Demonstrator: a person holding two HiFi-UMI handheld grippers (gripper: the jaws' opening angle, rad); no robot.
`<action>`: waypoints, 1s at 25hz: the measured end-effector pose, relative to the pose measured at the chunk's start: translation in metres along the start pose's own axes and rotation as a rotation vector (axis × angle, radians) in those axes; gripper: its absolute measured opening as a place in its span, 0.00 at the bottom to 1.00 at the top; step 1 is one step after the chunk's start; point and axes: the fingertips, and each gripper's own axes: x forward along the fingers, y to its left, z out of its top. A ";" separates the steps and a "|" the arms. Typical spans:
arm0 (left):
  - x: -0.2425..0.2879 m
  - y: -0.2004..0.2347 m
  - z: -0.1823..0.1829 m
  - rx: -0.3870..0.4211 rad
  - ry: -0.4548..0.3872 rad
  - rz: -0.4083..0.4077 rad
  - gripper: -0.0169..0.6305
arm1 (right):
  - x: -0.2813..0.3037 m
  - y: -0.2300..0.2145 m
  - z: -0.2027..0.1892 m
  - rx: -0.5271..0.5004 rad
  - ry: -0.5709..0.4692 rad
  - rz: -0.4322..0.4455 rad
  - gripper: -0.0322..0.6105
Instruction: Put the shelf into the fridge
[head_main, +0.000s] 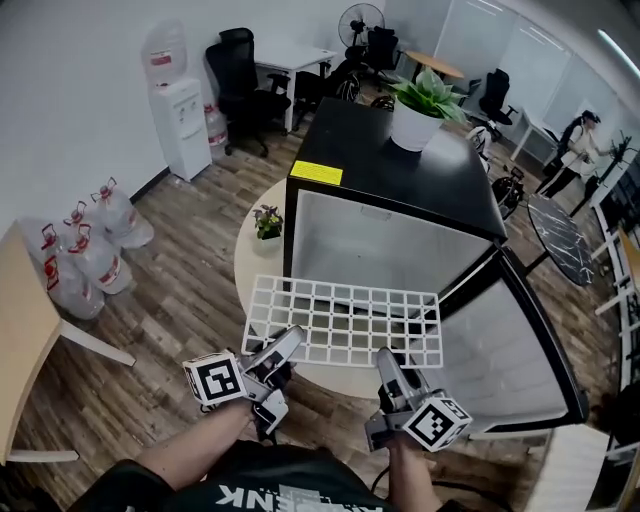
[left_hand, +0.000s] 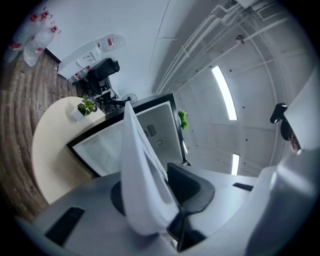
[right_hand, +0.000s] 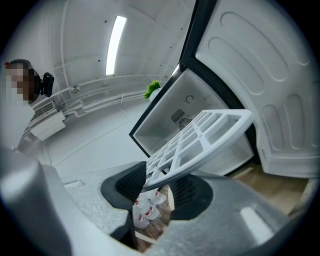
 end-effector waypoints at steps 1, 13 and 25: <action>0.005 0.001 0.001 0.000 0.019 -0.005 0.15 | 0.000 -0.002 0.002 0.002 -0.012 -0.016 0.27; 0.050 0.003 0.012 0.041 0.174 -0.106 0.15 | 0.002 -0.034 0.003 0.051 -0.109 -0.147 0.27; 0.070 0.005 0.014 0.009 0.187 -0.191 0.15 | 0.006 -0.064 -0.001 0.078 -0.081 -0.242 0.27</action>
